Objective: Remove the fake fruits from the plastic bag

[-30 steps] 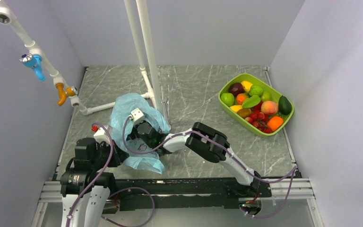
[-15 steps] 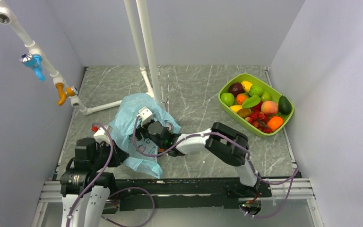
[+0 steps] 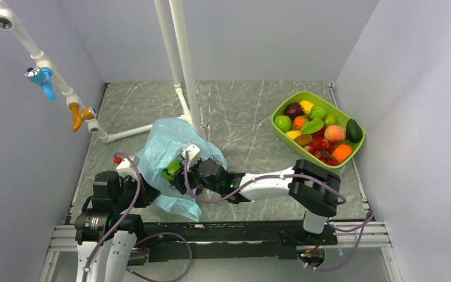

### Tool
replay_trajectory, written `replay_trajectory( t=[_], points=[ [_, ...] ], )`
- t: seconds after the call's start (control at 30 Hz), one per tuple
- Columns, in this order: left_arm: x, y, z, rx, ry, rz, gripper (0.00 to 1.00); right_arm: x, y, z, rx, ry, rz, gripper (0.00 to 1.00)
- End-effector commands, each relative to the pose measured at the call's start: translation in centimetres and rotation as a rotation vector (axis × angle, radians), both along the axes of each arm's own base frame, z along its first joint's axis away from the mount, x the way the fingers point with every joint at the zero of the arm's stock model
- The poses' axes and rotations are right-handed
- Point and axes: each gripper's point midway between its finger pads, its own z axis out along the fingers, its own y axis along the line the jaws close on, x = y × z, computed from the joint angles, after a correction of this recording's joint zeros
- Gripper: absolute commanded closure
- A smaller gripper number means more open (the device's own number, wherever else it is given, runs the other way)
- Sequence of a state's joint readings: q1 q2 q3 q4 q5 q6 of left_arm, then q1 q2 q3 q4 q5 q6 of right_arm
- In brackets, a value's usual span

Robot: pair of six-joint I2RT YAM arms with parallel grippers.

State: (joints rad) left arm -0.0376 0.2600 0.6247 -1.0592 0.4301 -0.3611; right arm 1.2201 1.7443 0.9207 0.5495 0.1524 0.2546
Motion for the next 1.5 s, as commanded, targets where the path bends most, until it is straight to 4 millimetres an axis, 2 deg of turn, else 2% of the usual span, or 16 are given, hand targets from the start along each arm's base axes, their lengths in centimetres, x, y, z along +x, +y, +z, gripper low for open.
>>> replay_trajectory(
  t=[0.0,0.23,0.33,0.4,0.5,0.63,0.73,0.83,1.0,1.13,1.33,1.47],
  points=[
    [0.3,-0.2,0.4,-0.007,-0.025,-0.013,1.00,-1.8,-2.4,4.1,0.062,0.000,0.025,1.00],
    [0.3,-0.2,0.3,-0.010,-0.022,-0.015,1.00,-2.5,-8.3,8.2,0.089,-0.081,-0.024,1.00],
    [0.3,-0.2,0.3,-0.009,-0.018,-0.014,1.00,-1.5,-11.6,10.5,0.124,-0.130,-0.124,1.00],
    [0.3,-0.3,0.3,-0.009,-0.016,-0.018,1.00,-0.2,-13.9,11.3,0.136,-0.161,-0.225,1.00],
    [0.3,-0.3,0.2,-0.010,-0.014,-0.020,1.00,2.5,-18.0,11.2,0.145,-0.178,-0.429,1.00],
    [0.3,-0.3,0.2,-0.010,-0.013,-0.021,1.00,6.0,-25.6,10.4,0.193,-0.111,-0.775,1.00],
    [0.3,-0.3,0.2,-0.009,-0.009,-0.019,1.00,7.5,-30.0,9.5,0.260,-0.052,-0.909,1.00],
    [0.4,-0.3,0.2,-0.011,-0.009,-0.024,1.00,8.3,-33.2,8.0,0.260,-0.019,-1.022,1.00],
    [0.4,-0.3,0.2,-0.012,-0.008,-0.025,1.00,10.6,-36.8,4.2,0.199,0.106,-1.156,1.00],
    [0.3,-0.4,0.1,-0.011,-0.006,-0.028,1.00,13.3,-38.8,2.8,0.211,0.226,-1.199,1.00],
    [0.4,-0.3,0.2,-0.011,-0.010,-0.025,1.00,17.9,-40.5,4.8,0.259,0.273,-1.221,1.00],
    [0.3,-0.3,0.2,-0.011,-0.013,-0.025,1.00,20.2,-41.9,6.0,0.298,0.249,-1.278,1.00]
  ],
)
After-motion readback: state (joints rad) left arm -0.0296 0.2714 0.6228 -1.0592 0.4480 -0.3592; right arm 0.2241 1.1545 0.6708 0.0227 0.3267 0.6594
